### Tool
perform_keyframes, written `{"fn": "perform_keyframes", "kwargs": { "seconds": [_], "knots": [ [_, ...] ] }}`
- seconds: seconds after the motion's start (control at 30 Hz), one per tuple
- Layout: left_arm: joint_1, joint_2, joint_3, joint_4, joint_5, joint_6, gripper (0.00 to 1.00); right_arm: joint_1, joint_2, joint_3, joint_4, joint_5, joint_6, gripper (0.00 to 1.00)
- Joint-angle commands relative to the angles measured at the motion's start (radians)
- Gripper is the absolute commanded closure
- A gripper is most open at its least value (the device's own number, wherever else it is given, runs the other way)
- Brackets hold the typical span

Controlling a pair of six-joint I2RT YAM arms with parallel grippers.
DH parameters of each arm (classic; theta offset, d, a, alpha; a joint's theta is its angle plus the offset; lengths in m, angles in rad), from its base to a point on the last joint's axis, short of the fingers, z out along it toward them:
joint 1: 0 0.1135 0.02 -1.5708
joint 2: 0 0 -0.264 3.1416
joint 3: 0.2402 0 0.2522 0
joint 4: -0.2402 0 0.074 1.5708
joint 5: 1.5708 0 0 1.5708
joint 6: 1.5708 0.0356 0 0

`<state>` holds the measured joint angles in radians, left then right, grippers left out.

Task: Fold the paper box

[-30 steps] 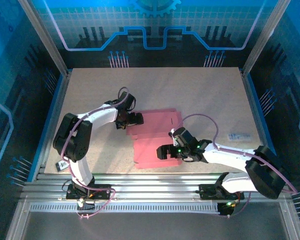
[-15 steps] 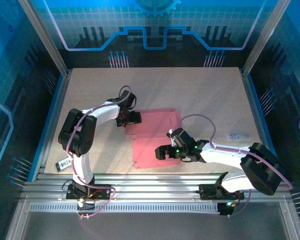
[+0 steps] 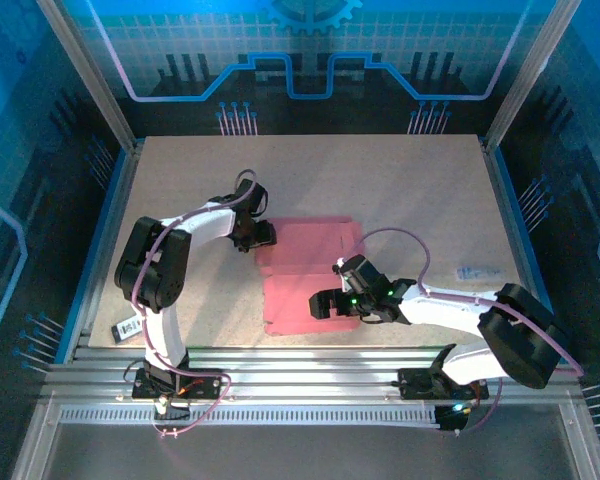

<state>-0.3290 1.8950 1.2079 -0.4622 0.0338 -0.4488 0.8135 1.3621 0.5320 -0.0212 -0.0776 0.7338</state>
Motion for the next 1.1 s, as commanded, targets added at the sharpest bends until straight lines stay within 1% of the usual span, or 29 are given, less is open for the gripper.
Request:
{"fn": "perform_keyframes", "kwargs": {
  "seconds": [0.0, 0.17, 0.23, 0.37, 0.47, 0.57, 0.7, 0.8, 0.93, 1.07],
  "knots": [
    [0.001, -0.028, -0.025, 0.006, 0.108, -0.034, 0.52, 0.019, 0.035, -0.010, -0.010, 0.014, 0.018, 0.00],
    [0.002, -0.048, -0.021, -0.001, 0.113, -0.043, 0.65, 0.018, 0.038, -0.013, -0.006, 0.013, 0.018, 0.00],
    [0.002, -0.056, -0.018, -0.008, 0.107, -0.044, 0.72, 0.019, 0.037, -0.012, -0.008, 0.015, 0.016, 0.00],
    [0.003, -0.083, -0.020, -0.020, 0.103, -0.044, 0.82, 0.020, 0.027, -0.009, -0.011, 0.013, 0.019, 0.00],
    [0.003, -0.111, -0.024, -0.028, 0.100, -0.044, 0.88, 0.021, 0.018, 0.000, -0.016, 0.010, 0.015, 0.00],
    [0.004, -0.147, -0.028, -0.041, 0.099, -0.044, 0.92, 0.020, 0.005, 0.033, -0.061, 0.015, 0.000, 0.00],
    [0.018, -0.219, -0.040, -0.076, 0.081, -0.041, 0.93, 0.020, -0.042, 0.055, -0.092, 0.014, -0.005, 0.00],
    [0.052, -0.292, -0.054, -0.099, 0.097, -0.041, 0.93, 0.020, -0.084, 0.067, -0.111, 0.001, -0.019, 0.00],
    [0.116, -0.399, -0.045, -0.181, 0.097, -0.024, 0.92, 0.019, -0.166, 0.090, -0.171, 0.003, -0.047, 0.00],
    [0.207, -0.519, -0.021, -0.291, 0.085, 0.004, 0.91, 0.005, -0.255, 0.107, -0.257, 0.037, -0.066, 0.00]
  ]
}}
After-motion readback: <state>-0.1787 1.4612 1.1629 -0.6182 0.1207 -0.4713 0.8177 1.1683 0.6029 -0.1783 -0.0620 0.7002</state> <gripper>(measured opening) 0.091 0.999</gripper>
